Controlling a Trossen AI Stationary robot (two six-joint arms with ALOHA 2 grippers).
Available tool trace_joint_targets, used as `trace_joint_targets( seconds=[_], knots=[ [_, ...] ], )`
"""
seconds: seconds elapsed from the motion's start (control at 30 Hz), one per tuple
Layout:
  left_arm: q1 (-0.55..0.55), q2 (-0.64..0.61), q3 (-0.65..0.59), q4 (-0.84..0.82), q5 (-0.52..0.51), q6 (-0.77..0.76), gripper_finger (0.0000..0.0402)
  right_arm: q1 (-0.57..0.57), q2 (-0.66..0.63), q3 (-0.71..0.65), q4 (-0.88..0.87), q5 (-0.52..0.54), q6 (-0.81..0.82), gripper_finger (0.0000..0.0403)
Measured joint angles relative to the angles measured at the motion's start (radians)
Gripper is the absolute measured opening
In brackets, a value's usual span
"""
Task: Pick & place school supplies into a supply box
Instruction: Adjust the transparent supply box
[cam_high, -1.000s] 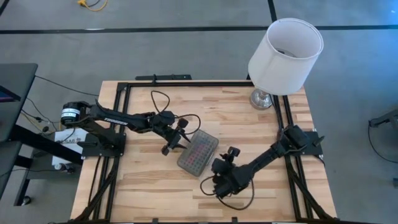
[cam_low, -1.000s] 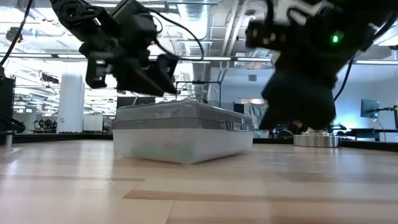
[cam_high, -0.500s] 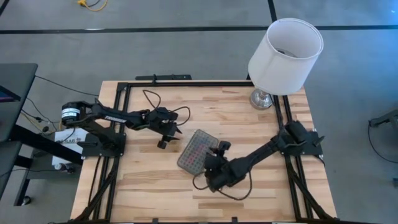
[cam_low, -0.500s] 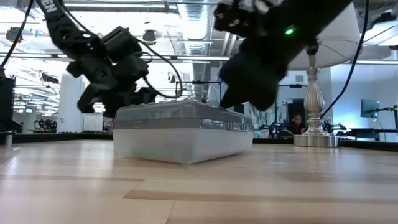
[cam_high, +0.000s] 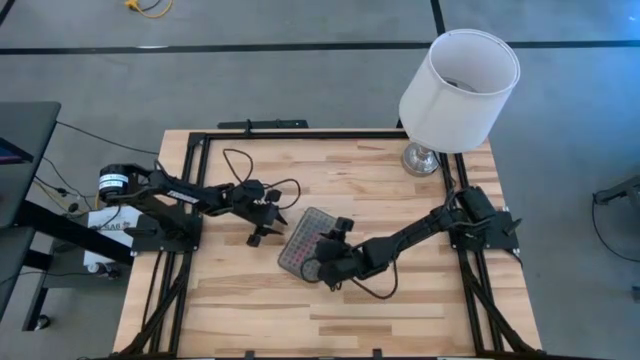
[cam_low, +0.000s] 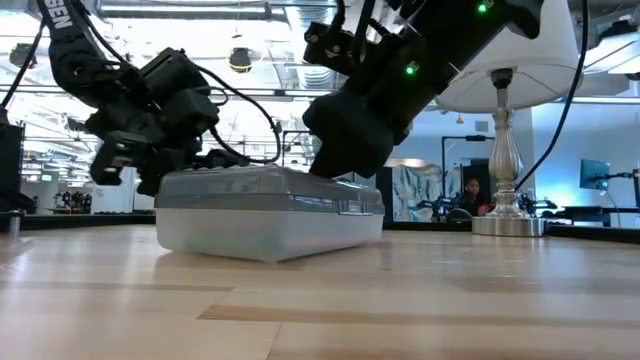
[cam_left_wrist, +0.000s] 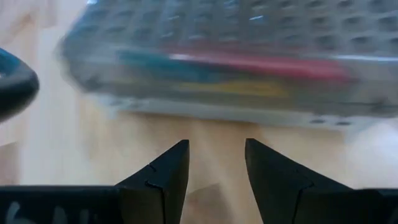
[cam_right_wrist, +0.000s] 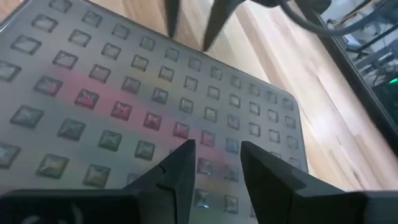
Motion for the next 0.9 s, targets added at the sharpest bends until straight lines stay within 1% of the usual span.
trace_joint_targets(
  seconds=[0.13,0.27,0.33,0.4,0.57,0.7,0.9],
  knots=[
    [-0.041,0.000,0.000,0.009,0.048,-0.012,0.0151,0.000,0.001,-0.002,0.009,0.005,-0.068,0.0127],
    [-0.099,0.000,0.000,0.047,0.051,-0.042,0.0151,-0.017,0.002,-0.002,0.010,-0.006,-0.115,0.0127],
    [-0.129,0.000,0.000,0.060,0.044,-0.052,0.0151,-0.033,0.002,-0.002,0.005,-0.033,-0.125,0.0127],
    [-0.161,0.000,0.000,0.070,0.016,-0.064,0.0151,-0.045,0.002,-0.002,0.004,-0.054,-0.142,0.0127],
    [-0.220,0.000,0.000,0.078,-0.034,-0.082,0.0151,-0.067,0.003,-0.003,0.015,-0.059,-0.183,0.0127],
    [-0.251,0.000,0.000,0.093,-0.035,-0.086,0.0151,-0.086,0.003,-0.003,0.056,-0.098,-0.236,0.0127],
    [-0.262,0.000,-0.001,0.101,-0.041,-0.086,0.0151,-0.103,0.002,-0.004,0.065,-0.133,-0.247,0.0127]
  ],
)
